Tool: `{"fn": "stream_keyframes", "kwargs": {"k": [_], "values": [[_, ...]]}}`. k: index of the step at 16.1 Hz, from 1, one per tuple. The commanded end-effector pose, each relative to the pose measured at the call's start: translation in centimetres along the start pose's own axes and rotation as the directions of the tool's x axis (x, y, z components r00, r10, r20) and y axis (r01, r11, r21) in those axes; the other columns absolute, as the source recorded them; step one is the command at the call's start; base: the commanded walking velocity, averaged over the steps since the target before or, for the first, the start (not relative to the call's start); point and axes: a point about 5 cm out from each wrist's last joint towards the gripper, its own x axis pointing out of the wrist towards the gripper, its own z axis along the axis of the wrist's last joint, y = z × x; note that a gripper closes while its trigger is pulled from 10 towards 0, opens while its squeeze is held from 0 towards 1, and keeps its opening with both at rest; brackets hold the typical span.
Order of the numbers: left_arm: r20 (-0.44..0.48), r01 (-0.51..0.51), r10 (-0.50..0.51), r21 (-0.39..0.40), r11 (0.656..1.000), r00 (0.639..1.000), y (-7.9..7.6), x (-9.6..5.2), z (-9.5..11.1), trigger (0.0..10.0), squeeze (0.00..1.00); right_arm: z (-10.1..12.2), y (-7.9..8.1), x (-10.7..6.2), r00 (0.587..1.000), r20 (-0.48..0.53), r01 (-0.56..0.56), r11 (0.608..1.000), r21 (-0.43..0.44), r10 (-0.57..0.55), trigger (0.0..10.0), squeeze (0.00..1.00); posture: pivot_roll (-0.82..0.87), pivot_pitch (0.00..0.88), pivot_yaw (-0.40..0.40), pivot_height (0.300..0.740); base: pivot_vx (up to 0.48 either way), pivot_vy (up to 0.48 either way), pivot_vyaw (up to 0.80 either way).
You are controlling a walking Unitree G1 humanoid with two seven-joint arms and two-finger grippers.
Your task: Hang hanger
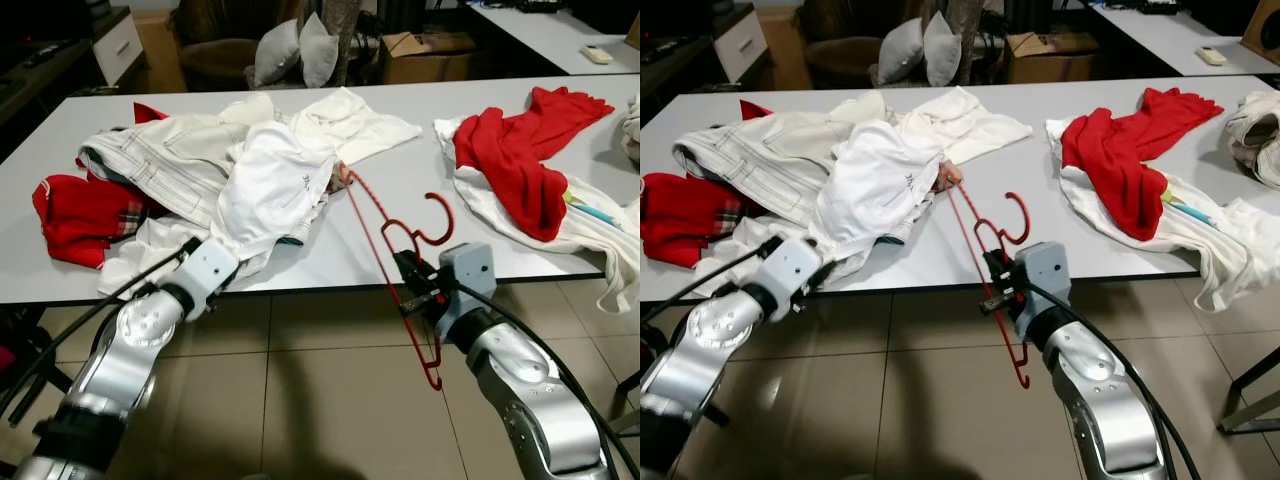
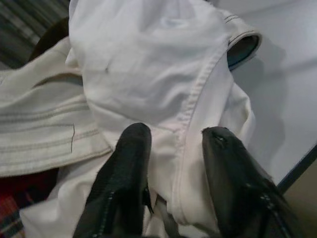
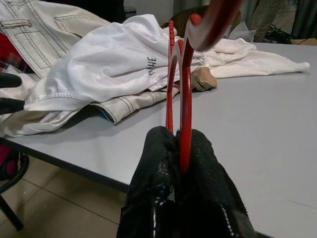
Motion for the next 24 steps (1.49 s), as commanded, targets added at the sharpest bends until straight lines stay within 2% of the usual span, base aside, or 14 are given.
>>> {"fn": "stream_keyframes", "kwargs": {"k": [1,7,12,15,16,22,23,24], "values": [[-0.007,0.011,-0.011,0.018,1.0,1.0,0.0,0.1,-0.2,0.0,0.0,-0.1,-0.1,0.1,1.0,0.005,0.005,1.0,-0.004,-0.005,10.0,0.0,-0.07,0.0,0.079,0.74,0.0,0.0,0.0],[-0.026,0.065,-0.064,0.035,0.997,0.998,-0.8,0.7,-1.0,0.0,0.0,-0.1,-0.1,0.2,1.0,0.006,-0.004,1.0,-0.015,0.004,10.0,0.0,-0.07,0.0,0.074,0.74,0.0,0.0,0.0],[-0.079,0.033,-0.024,0.108,0.994,0.997,-0.5,1.1,-1.9,0.0,0.0,0.0,-0.1,0.3,1.0,0.009,-0.008,1.0,-0.021,0.008,10.0,0.0,-0.08,0.0,0.071,0.74,0.0,0.0,0.0],[-0.08,-0.002,0.012,0.125,0.992,0.997,0.0,1.4,-1.8,0.0,0.0,0.1,-0.1,0.4,1.0,0.012,-0.004,1.0,-0.021,0.004,10.0,0.0,-0.08,0.0,0.074,0.74,0.0,0.0,0.0],[-0.07,-0.023,0.031,0.121,0.992,0.997,0.3,1.5,-1.7,0.0,0.0,0.1,-0.1,0.4,1.0,0.013,-0.003,1.0,-0.021,0.003,10.0,0.0,-0.08,0.0,0.074,0.74,0.0,0.0,0.0],[0.07,-0.084,0.087,-0.039,0.996,0.994,1.4,1.8,0.5,0.0,0.0,0.1,-0.1,0.7,1.0,0.02,0.002,1.0,-0.011,-0.002,10.0,0.0,-0.07,0.0,0.081,0.74,0.0,0.0,0.0],[0.093,-0.034,0.037,-0.043,0.998,0.995,1.0,1.7,0.7,0.0,0.0,0.0,0.0,0.7,1.0,0.021,0.002,1.0,-0.009,-0.002,10.0,0.0,-0.06,0.0,0.081,0.74,0.0,0.0,0.0],[0.075,0.012,-0.011,-0.013,1.0,0.997,0.5,1.7,0.5,0.0,0.0,0.0,0.0,0.8,1.0,0.021,0.002,1.0,-0.008,-0.002,10.0,0.0,-0.06,0.0,0.082,0.74,0.0,0.0,0.0]]}}
